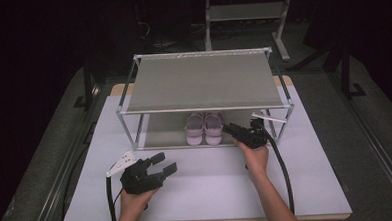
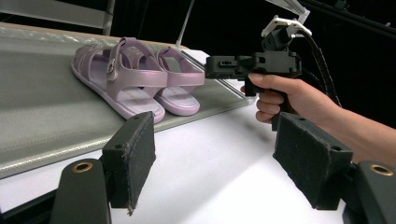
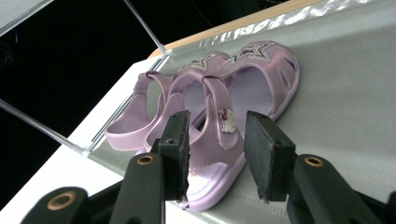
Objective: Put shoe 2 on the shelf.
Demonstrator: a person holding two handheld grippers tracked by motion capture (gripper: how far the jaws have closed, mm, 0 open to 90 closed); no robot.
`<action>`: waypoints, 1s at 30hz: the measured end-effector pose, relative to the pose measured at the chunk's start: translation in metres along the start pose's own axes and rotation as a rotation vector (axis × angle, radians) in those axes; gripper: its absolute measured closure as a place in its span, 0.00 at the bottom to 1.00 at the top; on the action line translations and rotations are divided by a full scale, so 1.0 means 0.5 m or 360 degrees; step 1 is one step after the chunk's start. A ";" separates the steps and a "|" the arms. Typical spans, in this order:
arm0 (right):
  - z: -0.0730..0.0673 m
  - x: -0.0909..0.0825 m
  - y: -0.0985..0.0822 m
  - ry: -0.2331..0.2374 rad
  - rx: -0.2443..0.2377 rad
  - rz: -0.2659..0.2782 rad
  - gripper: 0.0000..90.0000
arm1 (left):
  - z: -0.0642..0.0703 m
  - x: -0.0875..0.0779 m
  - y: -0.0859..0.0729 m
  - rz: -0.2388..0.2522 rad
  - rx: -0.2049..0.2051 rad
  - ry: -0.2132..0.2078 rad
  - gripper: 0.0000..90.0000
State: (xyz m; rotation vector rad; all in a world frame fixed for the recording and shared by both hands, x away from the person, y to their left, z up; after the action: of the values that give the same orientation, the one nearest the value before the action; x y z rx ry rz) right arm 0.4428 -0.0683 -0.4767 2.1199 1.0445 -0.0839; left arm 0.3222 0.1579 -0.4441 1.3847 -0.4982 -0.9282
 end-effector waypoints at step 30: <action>-0.006 -0.044 -0.031 -0.0011 -0.0084 -0.0092 0.62 | -0.003 -0.007 0.001 0.0004 0.0008 0.0013 0.32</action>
State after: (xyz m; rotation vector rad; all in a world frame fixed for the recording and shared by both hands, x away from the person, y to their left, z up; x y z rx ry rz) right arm 0.4166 -0.0751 -0.4758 2.0410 1.0928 -0.0908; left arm 0.3214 0.1616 -0.4430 1.3913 -0.4961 -0.9191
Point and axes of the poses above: each handheld gripper's, and its own axes: x roughly forward along the jaws, y roughly out of its top, z roughly to its right, the point moved 10 cm from there along x, roughly forward along the jaws, and after that the axes turned 12 degrees about x, right-handed, at the moved point
